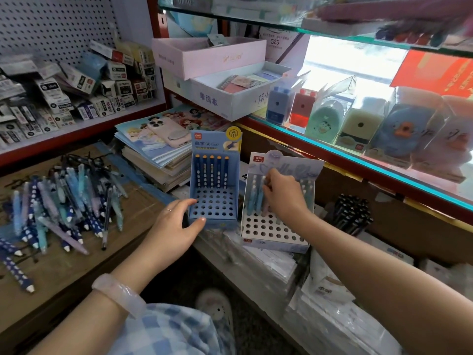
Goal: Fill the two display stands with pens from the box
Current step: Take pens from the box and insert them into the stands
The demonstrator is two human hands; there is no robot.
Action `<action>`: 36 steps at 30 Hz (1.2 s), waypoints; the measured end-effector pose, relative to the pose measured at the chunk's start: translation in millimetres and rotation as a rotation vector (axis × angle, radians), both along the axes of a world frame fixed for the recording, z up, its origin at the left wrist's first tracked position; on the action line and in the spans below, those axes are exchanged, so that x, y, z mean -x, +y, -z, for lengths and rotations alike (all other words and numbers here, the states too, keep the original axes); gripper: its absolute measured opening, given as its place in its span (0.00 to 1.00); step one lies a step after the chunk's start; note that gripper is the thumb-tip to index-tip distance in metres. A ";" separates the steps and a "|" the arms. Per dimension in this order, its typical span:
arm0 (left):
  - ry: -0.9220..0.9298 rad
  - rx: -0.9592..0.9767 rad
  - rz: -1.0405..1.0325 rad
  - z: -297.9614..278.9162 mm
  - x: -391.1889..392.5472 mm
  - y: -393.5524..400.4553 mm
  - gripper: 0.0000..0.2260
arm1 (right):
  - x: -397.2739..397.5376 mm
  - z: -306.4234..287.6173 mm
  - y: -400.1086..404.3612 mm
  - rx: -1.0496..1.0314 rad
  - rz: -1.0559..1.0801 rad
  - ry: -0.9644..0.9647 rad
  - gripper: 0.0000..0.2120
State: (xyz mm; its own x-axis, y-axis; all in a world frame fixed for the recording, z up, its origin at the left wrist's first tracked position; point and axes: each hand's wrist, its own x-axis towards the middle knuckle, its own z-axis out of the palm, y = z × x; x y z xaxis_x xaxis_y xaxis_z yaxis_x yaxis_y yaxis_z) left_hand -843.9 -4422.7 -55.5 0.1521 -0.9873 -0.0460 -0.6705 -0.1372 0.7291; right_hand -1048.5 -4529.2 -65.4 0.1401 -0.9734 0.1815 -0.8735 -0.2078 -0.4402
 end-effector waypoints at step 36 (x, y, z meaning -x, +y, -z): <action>0.184 -0.052 -0.042 -12.3 -10.8 18.2 0.17 | -13.8 -11.8 8.5 -0.102 0.073 -0.001 0.16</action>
State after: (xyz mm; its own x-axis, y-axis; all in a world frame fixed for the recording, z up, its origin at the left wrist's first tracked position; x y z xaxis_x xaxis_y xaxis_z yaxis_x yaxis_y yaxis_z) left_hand -833.2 -4404.5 -43.2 0.1776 -0.9758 -0.1272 -0.5195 -0.2028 0.8301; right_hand -1034.6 -4520.7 -53.6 0.0685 -0.9943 0.0812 -0.8843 -0.0982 -0.4564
